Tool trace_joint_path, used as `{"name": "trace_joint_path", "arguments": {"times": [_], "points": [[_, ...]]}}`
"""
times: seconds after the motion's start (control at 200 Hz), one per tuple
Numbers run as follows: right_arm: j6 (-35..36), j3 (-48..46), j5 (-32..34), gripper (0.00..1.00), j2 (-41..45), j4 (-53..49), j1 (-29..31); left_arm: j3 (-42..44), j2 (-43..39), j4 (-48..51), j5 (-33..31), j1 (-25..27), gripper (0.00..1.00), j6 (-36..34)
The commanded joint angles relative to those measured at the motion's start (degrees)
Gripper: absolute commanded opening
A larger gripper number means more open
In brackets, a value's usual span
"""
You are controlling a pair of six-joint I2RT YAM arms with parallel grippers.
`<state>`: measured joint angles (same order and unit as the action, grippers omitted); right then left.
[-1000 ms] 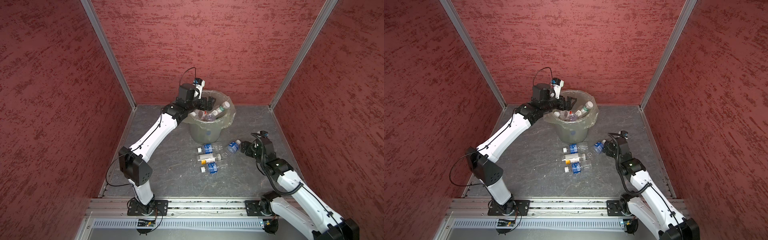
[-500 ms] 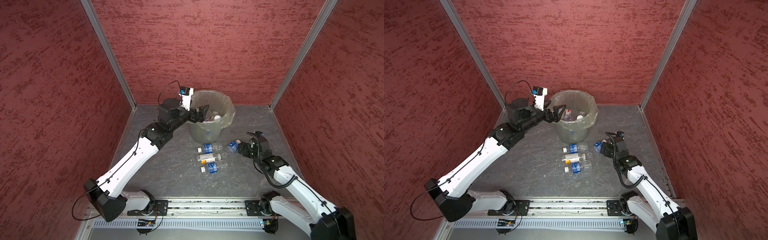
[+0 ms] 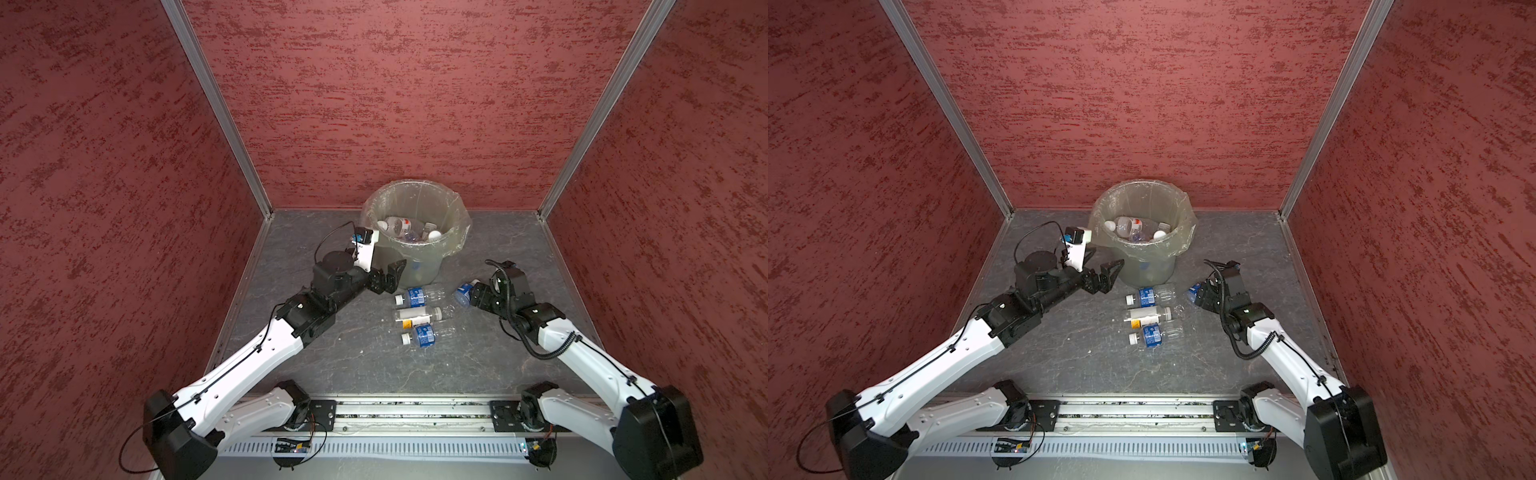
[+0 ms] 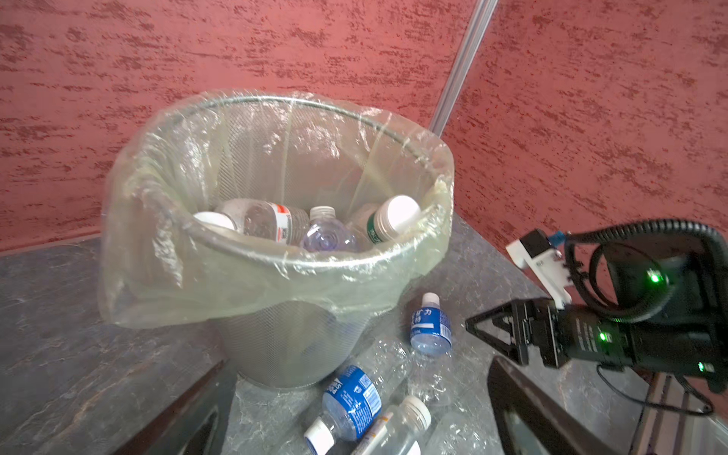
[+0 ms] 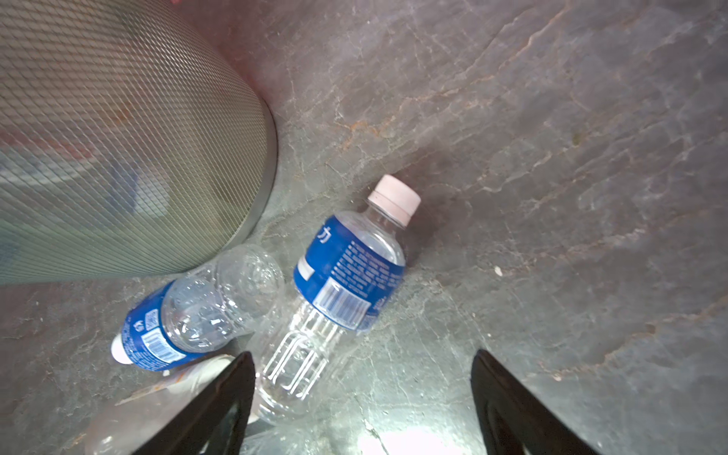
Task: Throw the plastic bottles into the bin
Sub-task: 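Lower the left gripper toward the bottles while the right gripper descends onto the pink-cap bottle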
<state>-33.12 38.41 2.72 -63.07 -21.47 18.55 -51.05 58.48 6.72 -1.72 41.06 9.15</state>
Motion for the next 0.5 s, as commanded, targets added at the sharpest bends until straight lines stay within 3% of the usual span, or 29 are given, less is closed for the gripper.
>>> {"name": "trace_joint_path", "arguments": {"times": [0.0,0.496], "points": [[-1.22,2.67,-0.53,0.86,-1.06,-1.11,0.21,2.5,-0.04,-2.39,-1.97,2.47,0.99,-1.16],[-3.08,9.3,1.42,0.86,-12.05,-4.14,2.17,11.23,3.62,-8.83,-3.2,9.16,0.99,-4.91]]}}
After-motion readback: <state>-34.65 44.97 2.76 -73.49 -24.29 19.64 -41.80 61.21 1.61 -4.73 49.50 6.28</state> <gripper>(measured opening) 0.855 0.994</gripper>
